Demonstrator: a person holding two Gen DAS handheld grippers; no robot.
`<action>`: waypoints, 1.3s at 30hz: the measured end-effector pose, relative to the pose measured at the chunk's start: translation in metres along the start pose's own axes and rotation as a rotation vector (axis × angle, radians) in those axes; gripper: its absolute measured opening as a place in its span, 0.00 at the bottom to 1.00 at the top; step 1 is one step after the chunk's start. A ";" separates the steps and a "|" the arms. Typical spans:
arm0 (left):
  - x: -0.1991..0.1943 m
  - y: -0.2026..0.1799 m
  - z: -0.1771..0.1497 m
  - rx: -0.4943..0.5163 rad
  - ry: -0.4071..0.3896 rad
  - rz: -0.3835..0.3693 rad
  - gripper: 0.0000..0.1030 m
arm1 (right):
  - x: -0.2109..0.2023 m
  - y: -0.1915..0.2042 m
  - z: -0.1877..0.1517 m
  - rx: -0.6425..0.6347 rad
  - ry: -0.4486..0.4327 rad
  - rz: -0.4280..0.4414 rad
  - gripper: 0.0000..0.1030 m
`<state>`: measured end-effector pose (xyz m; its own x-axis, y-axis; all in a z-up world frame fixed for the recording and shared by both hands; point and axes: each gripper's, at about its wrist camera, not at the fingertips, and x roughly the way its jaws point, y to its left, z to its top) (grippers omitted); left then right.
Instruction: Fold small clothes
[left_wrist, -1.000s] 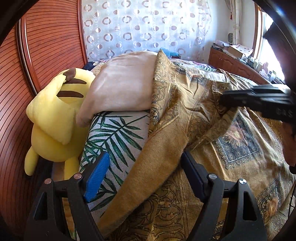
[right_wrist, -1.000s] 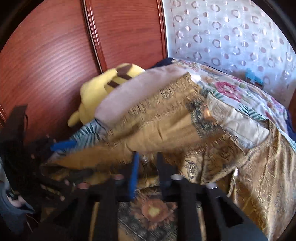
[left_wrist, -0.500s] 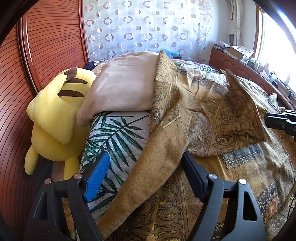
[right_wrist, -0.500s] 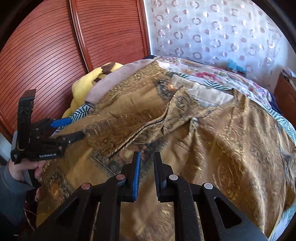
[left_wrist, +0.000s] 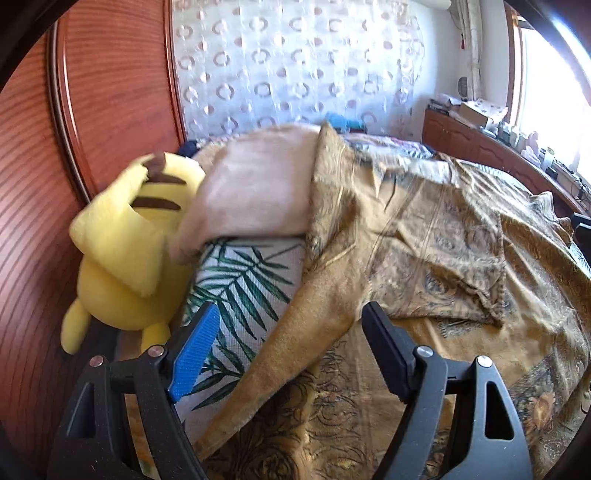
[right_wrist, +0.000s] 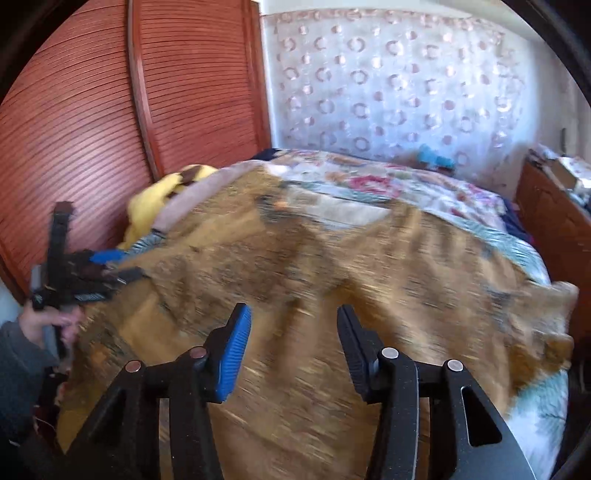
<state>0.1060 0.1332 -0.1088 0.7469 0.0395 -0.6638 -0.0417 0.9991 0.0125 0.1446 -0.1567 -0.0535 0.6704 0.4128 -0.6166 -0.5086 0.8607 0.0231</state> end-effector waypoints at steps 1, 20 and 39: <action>-0.005 -0.003 0.002 0.003 -0.012 -0.006 0.78 | -0.006 -0.010 -0.006 0.009 0.002 -0.027 0.50; 0.028 -0.140 0.048 0.187 0.031 -0.248 0.78 | -0.047 -0.153 -0.062 0.325 0.072 -0.270 0.53; 0.058 -0.170 0.046 0.263 0.175 -0.254 0.86 | -0.014 -0.187 -0.032 0.392 0.150 -0.280 0.53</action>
<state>0.1872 -0.0337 -0.1153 0.5861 -0.1906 -0.7875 0.3178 0.9481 0.0071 0.2133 -0.3324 -0.0743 0.6525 0.1274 -0.7470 -0.0596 0.9913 0.1169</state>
